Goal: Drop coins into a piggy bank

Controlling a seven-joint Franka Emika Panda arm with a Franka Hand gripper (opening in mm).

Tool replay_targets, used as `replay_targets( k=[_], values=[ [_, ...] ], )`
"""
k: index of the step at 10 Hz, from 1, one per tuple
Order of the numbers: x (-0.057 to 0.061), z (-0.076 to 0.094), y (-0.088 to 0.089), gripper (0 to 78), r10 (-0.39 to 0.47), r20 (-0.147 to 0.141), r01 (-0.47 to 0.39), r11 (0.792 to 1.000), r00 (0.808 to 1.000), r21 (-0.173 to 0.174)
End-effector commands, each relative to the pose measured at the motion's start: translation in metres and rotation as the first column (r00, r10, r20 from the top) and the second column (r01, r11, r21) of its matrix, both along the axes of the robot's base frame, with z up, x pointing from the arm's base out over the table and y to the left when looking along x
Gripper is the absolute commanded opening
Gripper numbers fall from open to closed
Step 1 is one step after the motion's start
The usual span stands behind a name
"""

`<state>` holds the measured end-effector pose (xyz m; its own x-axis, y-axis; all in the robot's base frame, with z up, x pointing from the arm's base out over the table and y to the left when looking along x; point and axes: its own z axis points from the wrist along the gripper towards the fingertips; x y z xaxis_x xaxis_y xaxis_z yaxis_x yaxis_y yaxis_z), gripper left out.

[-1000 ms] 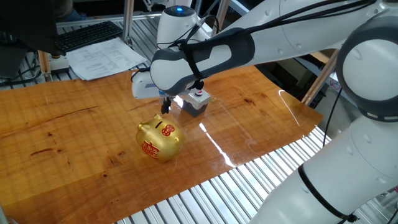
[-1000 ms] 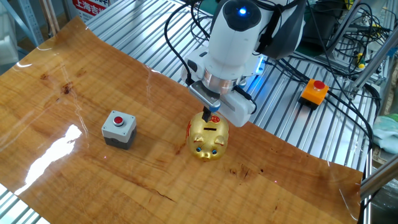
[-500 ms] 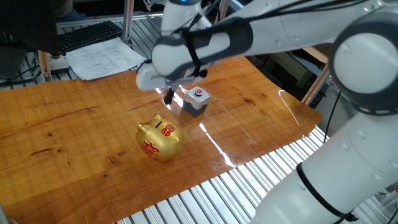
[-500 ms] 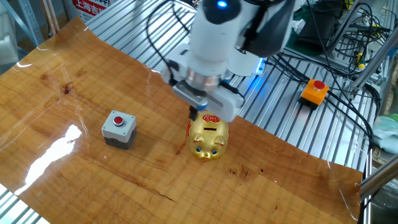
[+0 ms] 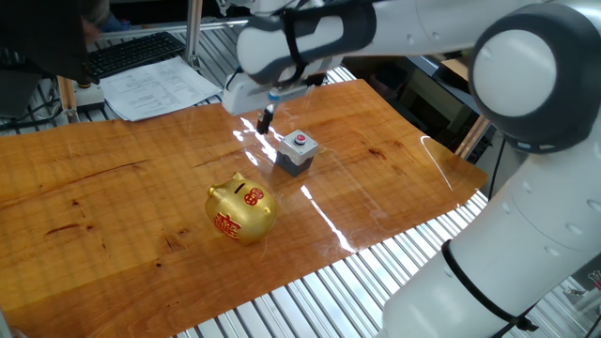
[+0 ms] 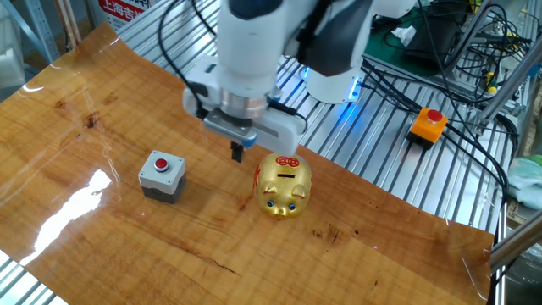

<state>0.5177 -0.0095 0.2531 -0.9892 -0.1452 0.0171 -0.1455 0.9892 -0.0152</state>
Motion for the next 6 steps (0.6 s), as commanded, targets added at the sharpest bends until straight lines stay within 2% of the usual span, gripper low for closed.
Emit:
replay_targets(
  k=[1,3,6],
  values=[
    [0.0032,0.0039,-0.0023,1.4,0.028,0.002,-0.028,0.999,1.000,0.022],
    [0.0045,0.0045,-0.0024,1.4,0.036,0.003,-0.036,0.999,0.999,0.036],
    [0.0045,0.0045,-0.0024,1.4,0.026,0.002,-0.026,0.999,1.000,0.035]
  ],
)
